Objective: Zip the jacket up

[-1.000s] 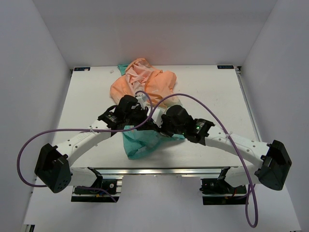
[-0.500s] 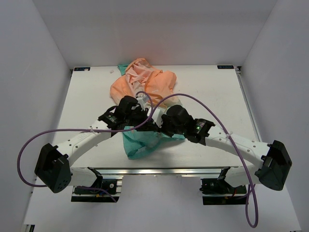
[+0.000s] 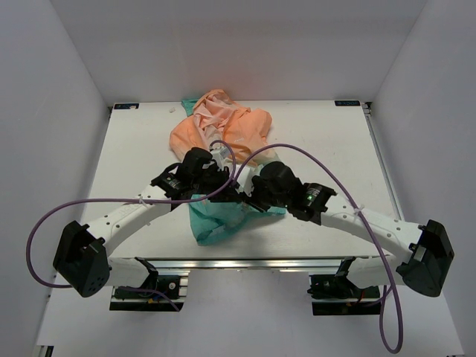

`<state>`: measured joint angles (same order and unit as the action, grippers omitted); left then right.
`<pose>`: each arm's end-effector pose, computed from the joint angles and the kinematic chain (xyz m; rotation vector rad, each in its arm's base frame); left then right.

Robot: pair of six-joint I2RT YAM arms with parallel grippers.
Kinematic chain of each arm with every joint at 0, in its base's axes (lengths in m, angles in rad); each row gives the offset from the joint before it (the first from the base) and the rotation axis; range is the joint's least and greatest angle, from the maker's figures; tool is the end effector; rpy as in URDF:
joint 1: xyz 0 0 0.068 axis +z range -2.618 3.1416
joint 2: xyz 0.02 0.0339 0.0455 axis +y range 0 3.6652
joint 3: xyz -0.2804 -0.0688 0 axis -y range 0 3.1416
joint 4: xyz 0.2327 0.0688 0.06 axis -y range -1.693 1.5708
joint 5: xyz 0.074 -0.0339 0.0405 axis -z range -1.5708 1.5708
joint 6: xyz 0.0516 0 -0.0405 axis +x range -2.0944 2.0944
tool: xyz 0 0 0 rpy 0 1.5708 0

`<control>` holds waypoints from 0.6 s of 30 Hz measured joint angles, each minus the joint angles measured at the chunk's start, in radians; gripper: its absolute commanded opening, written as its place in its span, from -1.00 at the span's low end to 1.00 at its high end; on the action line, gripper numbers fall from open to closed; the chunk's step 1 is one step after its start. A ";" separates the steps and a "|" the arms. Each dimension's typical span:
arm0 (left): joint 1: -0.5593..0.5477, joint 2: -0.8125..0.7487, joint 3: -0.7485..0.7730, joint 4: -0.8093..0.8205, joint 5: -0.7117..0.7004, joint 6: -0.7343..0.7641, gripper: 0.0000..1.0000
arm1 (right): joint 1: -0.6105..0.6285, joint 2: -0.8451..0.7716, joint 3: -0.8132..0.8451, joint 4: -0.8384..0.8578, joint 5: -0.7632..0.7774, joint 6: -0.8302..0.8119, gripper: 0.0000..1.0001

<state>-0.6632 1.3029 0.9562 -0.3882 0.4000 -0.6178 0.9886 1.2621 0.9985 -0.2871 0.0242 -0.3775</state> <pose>0.2045 -0.1852 0.2798 0.2806 2.4841 -1.0655 0.1562 0.2350 0.3122 -1.3392 1.6688 0.3354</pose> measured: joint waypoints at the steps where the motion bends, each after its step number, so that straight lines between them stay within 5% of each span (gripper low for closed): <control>1: 0.000 0.000 0.000 0.000 0.000 0.000 -1.00 | 0.000 -0.003 0.000 -0.005 -0.002 -0.001 -0.19; 18: 0.000 0.000 0.000 0.000 -0.002 -0.003 -1.00 | 0.010 0.040 -0.027 0.039 -0.039 -0.011 -0.21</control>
<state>-0.6628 1.3029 0.9562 -0.3882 0.3985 -0.6212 0.9981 1.3022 0.9718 -0.2485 -0.0143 -0.3885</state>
